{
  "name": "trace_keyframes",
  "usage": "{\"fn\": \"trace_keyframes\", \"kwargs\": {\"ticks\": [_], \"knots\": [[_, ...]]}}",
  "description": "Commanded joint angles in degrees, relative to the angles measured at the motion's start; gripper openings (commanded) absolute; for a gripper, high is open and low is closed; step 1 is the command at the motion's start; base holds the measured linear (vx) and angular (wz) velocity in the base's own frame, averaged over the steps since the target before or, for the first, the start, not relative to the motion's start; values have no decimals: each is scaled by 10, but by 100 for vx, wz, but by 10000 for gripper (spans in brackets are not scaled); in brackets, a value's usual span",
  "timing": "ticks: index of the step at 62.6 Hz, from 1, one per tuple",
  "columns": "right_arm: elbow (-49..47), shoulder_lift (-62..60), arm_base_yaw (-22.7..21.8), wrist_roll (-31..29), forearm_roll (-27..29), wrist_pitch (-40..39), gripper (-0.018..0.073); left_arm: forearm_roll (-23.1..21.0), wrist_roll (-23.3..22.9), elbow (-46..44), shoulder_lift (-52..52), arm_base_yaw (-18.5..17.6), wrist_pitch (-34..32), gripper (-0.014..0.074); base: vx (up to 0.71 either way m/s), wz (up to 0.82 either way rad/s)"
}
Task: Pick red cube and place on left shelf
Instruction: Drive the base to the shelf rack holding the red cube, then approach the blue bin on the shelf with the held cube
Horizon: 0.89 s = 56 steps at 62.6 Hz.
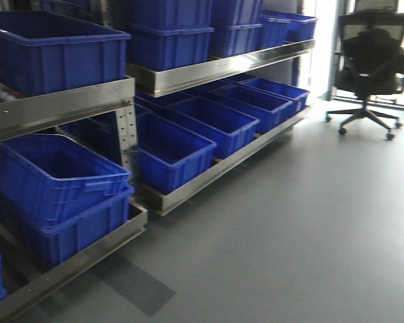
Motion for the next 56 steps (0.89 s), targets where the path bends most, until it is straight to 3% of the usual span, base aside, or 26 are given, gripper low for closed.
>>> {"fn": "trace_keyframes", "kwargs": {"ticks": [1, 56], "knots": [[-17, 4, -4, -4, -14, -44, 113, 0, -3, 14, -7, -3, -51, 102, 55, 65], [-17, 4, -4, -4, -14, -42, 113, 0, -3, 14, -7, -3, -51, 102, 45, 80]]}}
